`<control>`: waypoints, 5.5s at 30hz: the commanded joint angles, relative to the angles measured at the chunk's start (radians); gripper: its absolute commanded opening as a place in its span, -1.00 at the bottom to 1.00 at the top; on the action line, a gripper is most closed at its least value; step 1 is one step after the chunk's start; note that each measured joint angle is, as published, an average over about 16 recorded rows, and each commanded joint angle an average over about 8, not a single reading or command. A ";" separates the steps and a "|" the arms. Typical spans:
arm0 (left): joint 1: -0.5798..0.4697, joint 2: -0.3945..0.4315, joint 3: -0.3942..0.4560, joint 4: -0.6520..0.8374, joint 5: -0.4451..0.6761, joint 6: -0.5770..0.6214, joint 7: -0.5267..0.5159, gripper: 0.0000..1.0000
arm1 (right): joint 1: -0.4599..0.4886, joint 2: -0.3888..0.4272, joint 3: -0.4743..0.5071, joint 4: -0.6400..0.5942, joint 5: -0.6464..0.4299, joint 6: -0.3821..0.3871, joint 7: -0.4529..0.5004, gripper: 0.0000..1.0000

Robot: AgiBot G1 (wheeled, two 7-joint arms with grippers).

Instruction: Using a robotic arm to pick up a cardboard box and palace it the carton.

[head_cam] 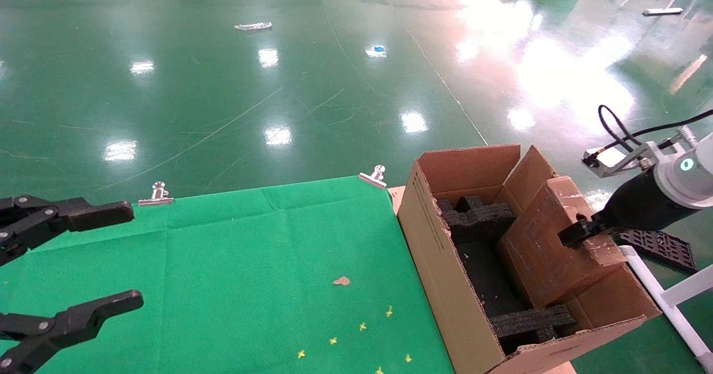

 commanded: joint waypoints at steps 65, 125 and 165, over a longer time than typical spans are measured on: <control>-0.001 -0.002 0.004 0.000 -0.003 -0.002 0.002 1.00 | -0.308 -0.249 0.071 -0.459 0.155 0.186 -0.284 1.00; -0.002 -0.003 0.007 0.001 -0.005 -0.002 0.004 1.00 | -0.287 -0.006 0.704 0.265 0.459 -0.054 -0.711 1.00; -0.002 -0.003 0.008 0.002 -0.006 -0.004 0.005 1.00 | -1.013 0.026 1.466 0.809 0.777 -0.207 -0.971 1.00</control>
